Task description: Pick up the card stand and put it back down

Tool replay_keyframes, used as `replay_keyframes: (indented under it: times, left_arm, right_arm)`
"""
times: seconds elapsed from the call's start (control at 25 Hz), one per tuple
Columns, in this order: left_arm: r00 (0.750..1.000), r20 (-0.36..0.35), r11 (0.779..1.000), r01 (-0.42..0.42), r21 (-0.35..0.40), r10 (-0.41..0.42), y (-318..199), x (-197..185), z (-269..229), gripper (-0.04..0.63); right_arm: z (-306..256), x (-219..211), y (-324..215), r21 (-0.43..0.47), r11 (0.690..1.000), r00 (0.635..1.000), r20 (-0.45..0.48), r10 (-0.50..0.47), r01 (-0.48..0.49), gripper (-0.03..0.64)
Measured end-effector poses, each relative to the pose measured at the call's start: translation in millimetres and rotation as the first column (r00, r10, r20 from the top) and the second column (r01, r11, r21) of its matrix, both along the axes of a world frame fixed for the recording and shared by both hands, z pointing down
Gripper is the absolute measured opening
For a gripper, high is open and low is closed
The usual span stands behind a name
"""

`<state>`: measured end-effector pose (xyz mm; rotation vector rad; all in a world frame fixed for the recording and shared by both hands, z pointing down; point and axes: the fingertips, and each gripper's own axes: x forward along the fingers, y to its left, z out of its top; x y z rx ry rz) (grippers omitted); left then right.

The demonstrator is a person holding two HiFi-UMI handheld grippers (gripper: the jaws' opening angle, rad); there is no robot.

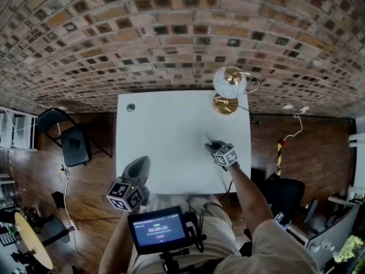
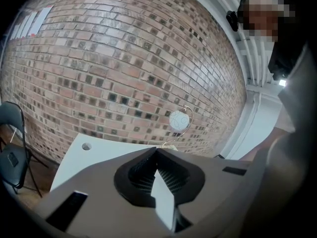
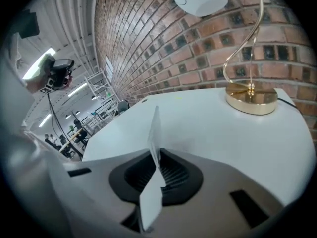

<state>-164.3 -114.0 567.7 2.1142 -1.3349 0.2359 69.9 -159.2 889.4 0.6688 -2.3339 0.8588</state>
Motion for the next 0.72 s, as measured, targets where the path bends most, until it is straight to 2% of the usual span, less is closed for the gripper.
replay_keyframes:
  times: [0.16,0.24,0.28,0.32,0.36,0.44,0.56,0.64,0.72]
  left_arm:
    - [1.000,0.013,1.000,0.003,-0.013,-0.002,6.6,-3.6,4.3,0.000]
    - [1.000,0.019,1.000,0.003,-0.021,-0.003,9.2,-5.0,6.4,0.000]
    - [1.000,0.019,1.000,0.003,-0.023,-0.003,9.9,-4.1,6.4,0.000]
    - [1.000,0.017,1.000,0.002,-0.023,-0.002,10.2,-2.4,6.2,0.000]
    - [1.000,0.014,1.000,0.002,-0.023,-0.001,10.3,-0.7,6.4,0.000]
    - [1.000,0.009,1.000,-0.003,-0.017,0.003,9.3,3.4,5.6,0.000]
    - [1.000,0.002,1.000,-0.009,0.000,0.009,5.4,8.9,0.7,0.000]
    - [1.000,-0.006,1.000,-0.014,0.004,0.014,3.5,12.2,-3.1,0.000]
    - [1.000,-0.012,1.000,-0.020,0.008,0.020,2.4,14.0,-6.0,0.000]
  right_arm:
    - [0.2,-4.1,14.0,-0.060,0.988,0.989,0.058,-0.136,0.140,0.036]
    - [3.5,-5.6,16.4,-0.077,0.978,0.981,0.048,-0.188,0.192,0.054]
    - [6.9,-5.4,17.7,-0.082,0.974,0.977,0.032,-0.211,0.213,0.116]
    - [9.2,-4.8,18.9,-0.086,0.970,0.974,0.012,-0.228,0.228,0.217]
    - [9.1,-3.5,19.5,-0.084,0.969,0.972,-0.010,-0.236,0.234,0.277]
    - [4.6,1.2,17.0,-0.053,0.975,0.975,-0.046,-0.217,0.215,0.346]
    - [-15.3,12.2,5.1,0.043,0.991,0.991,-0.039,-0.125,0.126,0.368]
    - [-43.9,20.8,-4.7,0.110,0.993,0.999,0.024,-0.033,0.030,0.368]
    - [-87.0,29.9,-12.9,0.162,0.983,0.992,0.110,0.063,-0.080,0.368]
